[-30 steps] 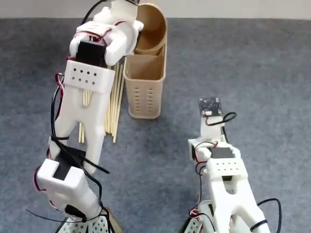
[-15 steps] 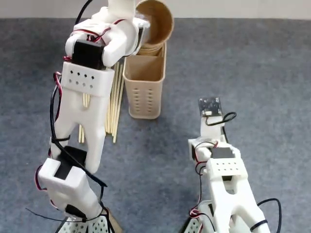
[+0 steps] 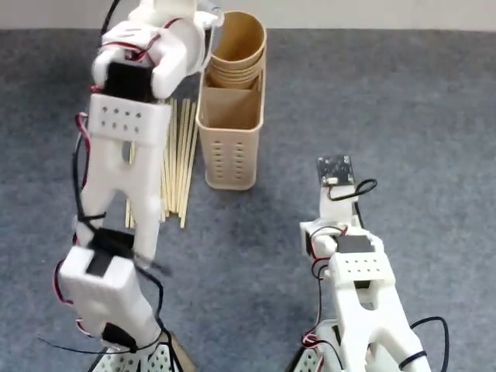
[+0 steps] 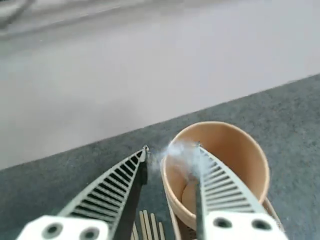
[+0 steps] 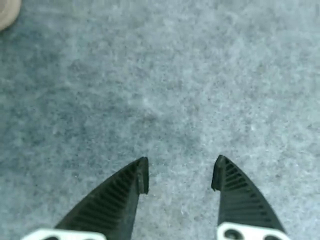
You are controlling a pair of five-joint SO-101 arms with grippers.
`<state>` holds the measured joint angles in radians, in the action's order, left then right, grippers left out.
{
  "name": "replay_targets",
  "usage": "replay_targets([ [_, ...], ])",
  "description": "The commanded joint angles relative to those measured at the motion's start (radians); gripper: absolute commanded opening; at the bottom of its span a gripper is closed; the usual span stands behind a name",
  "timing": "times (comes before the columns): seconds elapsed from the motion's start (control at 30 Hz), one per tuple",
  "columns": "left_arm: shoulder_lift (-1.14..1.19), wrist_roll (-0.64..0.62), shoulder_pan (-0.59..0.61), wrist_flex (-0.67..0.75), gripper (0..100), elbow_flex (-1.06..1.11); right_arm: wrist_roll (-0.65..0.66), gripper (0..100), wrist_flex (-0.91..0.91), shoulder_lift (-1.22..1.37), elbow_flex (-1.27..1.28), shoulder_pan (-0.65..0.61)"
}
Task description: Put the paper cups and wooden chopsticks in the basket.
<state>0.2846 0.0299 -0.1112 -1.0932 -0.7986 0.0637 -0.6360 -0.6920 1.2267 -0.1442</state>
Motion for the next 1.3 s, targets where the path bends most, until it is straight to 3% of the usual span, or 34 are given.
replay_targets([
  [0.0, 0.047, -0.003, 0.025, 0.037, 17, -0.005, -0.002, 21.4, 0.016, -0.027, -0.002, -0.015],
  [0.33, 0.211, -0.003, 0.036, 0.031, 17, -0.001, -0.002, 21.4, 0.016, -0.027, -0.002, -0.015],
  [0.67, 0.191, -0.006, 0.028, -0.003, 17, -0.061, 0.000, 21.4, 0.016, -0.027, -0.002, -0.015],
  [0.77, 0.125, -0.008, 0.027, -0.091, 17, -0.166, 0.000, 21.4, 0.016, -0.027, -0.002, -0.015],
  [1.07, -0.140, -0.005, 0.091, -0.580, 17, -0.476, -0.006, 21.4, 0.012, -0.030, -0.001, -0.007],
  [1.17, -0.143, -0.002, 0.196, -0.701, 17, -0.357, -0.008, 21.4, -0.004, -0.038, -0.004, 0.041],
  [1.27, -0.099, 0.078, 0.302, -0.635, 16, -0.107, -0.020, 21.4, -0.007, -0.071, -0.004, 0.071],
])
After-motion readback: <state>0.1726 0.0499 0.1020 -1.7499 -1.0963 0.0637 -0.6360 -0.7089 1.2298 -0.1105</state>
